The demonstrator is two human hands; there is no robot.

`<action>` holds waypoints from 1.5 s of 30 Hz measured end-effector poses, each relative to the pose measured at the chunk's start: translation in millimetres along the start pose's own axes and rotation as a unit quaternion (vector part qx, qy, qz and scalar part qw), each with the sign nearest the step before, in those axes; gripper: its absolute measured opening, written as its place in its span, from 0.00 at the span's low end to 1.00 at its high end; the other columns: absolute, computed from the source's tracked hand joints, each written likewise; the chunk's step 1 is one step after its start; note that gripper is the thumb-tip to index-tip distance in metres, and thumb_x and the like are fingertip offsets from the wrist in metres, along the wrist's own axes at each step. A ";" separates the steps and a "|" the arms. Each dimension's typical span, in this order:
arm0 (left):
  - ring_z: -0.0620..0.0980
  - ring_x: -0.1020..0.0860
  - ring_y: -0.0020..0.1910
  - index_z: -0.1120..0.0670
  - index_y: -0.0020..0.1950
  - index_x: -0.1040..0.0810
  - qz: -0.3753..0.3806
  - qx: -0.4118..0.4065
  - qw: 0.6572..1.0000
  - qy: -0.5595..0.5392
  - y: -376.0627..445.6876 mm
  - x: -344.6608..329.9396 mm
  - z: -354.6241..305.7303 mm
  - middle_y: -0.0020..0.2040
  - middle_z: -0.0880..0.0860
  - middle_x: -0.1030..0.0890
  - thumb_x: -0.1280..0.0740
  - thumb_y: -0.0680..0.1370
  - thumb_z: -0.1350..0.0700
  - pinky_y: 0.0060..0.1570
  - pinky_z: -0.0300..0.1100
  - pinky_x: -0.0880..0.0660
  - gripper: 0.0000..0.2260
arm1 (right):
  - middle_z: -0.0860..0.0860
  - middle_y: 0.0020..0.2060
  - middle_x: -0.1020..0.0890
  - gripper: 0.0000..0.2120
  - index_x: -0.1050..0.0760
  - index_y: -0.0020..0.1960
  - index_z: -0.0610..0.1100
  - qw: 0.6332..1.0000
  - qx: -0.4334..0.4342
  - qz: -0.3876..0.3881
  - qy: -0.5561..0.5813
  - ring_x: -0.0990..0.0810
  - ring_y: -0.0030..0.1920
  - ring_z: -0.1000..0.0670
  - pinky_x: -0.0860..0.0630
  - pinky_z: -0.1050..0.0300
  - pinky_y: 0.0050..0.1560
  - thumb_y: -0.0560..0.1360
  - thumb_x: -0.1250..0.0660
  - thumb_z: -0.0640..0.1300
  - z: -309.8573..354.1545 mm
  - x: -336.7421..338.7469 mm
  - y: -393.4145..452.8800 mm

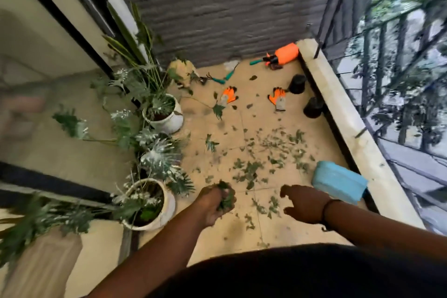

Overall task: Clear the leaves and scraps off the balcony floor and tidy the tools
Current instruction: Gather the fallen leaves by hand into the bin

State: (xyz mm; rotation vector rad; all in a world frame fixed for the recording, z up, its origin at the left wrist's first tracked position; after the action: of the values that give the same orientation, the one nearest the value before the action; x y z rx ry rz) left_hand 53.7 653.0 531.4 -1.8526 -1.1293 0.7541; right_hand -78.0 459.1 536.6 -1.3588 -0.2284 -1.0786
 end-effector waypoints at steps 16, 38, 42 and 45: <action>0.57 0.22 0.41 0.59 0.52 0.22 -0.056 0.067 0.995 -0.043 142.1 53.8 -93.3 0.44 0.59 0.19 0.42 0.81 0.68 0.37 0.46 0.23 0.10 | 0.51 0.63 0.24 0.18 0.32 0.67 0.52 0.989 -0.139 0.042 0.034 0.24 0.61 0.49 0.28 0.56 0.61 0.79 0.39 0.56 -60.6 62.1 137.5; 0.47 0.25 0.38 0.59 0.56 0.24 -0.090 0.163 0.982 0.017 553.6 -34.0 155.4 0.46 0.53 0.23 0.38 0.81 0.63 0.38 0.34 0.23 0.06 | 0.45 0.74 0.34 0.24 0.40 0.76 0.48 0.986 -0.011 0.155 -0.069 0.34 0.72 0.41 0.34 0.49 0.67 0.82 0.44 0.52 -171.9 -194.3 614.8; 0.55 0.21 0.43 0.58 0.49 0.21 -0.095 0.200 0.973 -0.065 584.0 -37.1 172.5 0.41 0.56 0.20 0.37 0.80 0.65 0.54 0.53 0.22 0.06 | 0.43 0.75 0.39 0.26 0.47 0.78 0.50 0.993 -0.031 0.109 -0.022 0.32 0.69 0.36 0.30 0.43 0.62 0.82 0.44 0.49 -169.7 -218.2 662.7; 0.57 0.20 0.47 0.53 0.45 0.22 -0.110 0.196 0.974 -0.040 597.9 -24.9 173.1 0.44 0.57 0.19 0.36 0.80 0.64 0.56 0.56 0.23 0.08 | 0.40 0.66 0.33 0.21 0.39 0.74 0.48 0.997 -0.023 0.049 -0.047 0.26 0.60 0.34 0.29 0.45 0.49 0.81 0.44 0.46 -169.3 -222.5 678.5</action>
State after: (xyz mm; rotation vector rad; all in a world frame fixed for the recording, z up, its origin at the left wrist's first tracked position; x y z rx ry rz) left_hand 151.2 531.9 -71.9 -1.3558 -1.1198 0.8582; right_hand 222.5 314.9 -117.1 -1.4477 -0.2045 -0.9445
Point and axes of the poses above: each hand's wrist, its own y-axis towards the middle knuckle, its own x-axis out of the back of the hand, z = x × y, the point moved 6 cm from there along y, towards the middle knuckle
